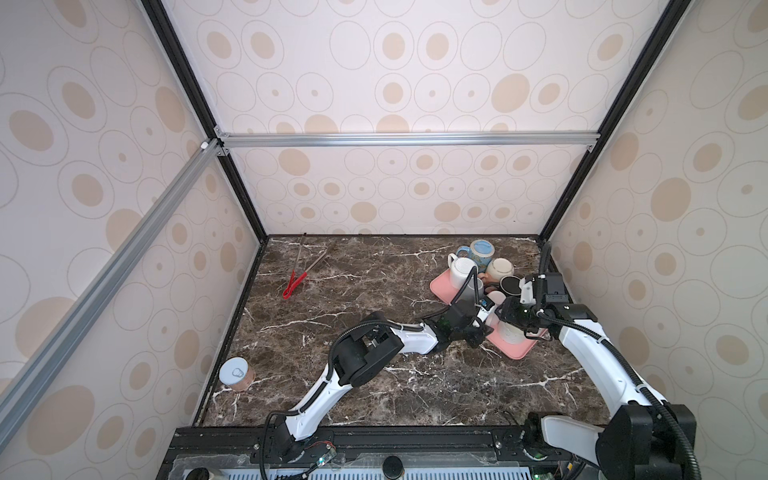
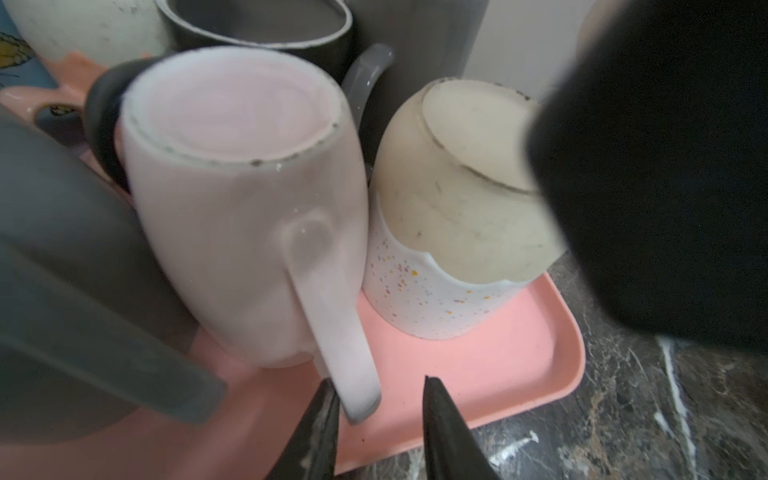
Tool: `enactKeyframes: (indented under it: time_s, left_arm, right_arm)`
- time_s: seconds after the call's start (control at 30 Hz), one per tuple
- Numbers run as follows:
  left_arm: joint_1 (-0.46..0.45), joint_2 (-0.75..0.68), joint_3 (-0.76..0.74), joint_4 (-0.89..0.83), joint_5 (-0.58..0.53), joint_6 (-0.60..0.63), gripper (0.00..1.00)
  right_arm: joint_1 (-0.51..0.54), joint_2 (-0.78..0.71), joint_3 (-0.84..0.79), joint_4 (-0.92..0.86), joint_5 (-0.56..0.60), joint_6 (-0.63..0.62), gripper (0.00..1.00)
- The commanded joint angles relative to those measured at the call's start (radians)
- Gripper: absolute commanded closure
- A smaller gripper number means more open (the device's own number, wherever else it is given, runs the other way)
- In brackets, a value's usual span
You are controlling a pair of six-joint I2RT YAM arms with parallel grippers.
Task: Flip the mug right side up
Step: 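Grasp the pale pink mug's handle with the left gripper while the right hovers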
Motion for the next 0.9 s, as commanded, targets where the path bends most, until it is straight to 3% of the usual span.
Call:
enactKeyframes:
  time_s: [0.0, 0.27, 0.6, 0.67, 0.77, 0.87]
  left_arm:
    - [-0.002, 0.032, 0.096, -0.065, -0.115, -0.044, 0.63]
    - [-0.002, 0.078, 0.181, -0.170, -0.245, -0.090, 0.61]
    - [-0.004, 0.035, 0.116, -0.092, -0.254, -0.087, 0.87]
    - [-0.005, 0.018, 0.091, -0.073, -0.249, -0.085, 0.85]
    - [-0.005, -0.004, 0.063, -0.057, -0.245, -0.088, 0.73]
    - [-0.004, -0.021, 0.058, -0.060, -0.257, -0.101, 0.68]
  right_arm:
    - [-0.009, -0.025, -0.012, -0.001, -0.002, -0.011, 0.52]
    - [-0.010, -0.043, -0.042, 0.015, -0.023, 0.014, 0.52]
    - [-0.011, -0.042, -0.058, 0.026, -0.047, 0.023, 0.52]
    - [-0.012, -0.042, -0.060, 0.026, -0.047, 0.023, 0.52]
    - [-0.011, -0.046, -0.063, 0.024, -0.048, 0.023, 0.52]
    - [-0.011, -0.049, -0.066, 0.024, -0.047, 0.022, 0.52]
